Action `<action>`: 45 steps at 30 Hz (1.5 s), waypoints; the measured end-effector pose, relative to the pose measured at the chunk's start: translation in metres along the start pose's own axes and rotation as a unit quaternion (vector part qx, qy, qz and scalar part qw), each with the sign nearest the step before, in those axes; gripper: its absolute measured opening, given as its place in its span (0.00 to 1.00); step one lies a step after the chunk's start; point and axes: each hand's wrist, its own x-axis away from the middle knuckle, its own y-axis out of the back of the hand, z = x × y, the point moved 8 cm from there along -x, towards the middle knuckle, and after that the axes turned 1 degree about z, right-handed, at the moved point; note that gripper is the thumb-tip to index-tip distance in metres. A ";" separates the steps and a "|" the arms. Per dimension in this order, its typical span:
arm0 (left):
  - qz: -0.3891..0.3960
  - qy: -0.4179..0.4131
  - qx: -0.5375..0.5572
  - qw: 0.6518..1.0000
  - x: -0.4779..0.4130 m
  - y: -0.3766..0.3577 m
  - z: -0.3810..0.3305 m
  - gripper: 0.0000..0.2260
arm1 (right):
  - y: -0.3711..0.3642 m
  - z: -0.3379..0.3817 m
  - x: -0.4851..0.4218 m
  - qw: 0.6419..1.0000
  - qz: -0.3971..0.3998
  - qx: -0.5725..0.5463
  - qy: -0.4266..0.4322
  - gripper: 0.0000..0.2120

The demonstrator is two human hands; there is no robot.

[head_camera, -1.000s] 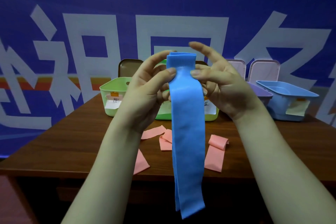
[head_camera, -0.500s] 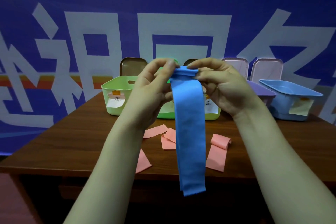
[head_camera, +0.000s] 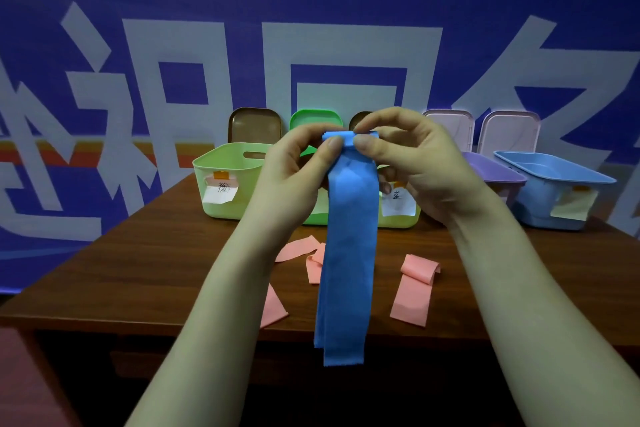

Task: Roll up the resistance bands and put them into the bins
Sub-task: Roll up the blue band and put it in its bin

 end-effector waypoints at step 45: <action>-0.056 -0.019 0.075 0.995 0.006 0.017 0.013 0.22 | -0.010 -0.017 0.007 0.997 -0.040 -0.072 0.000 0.17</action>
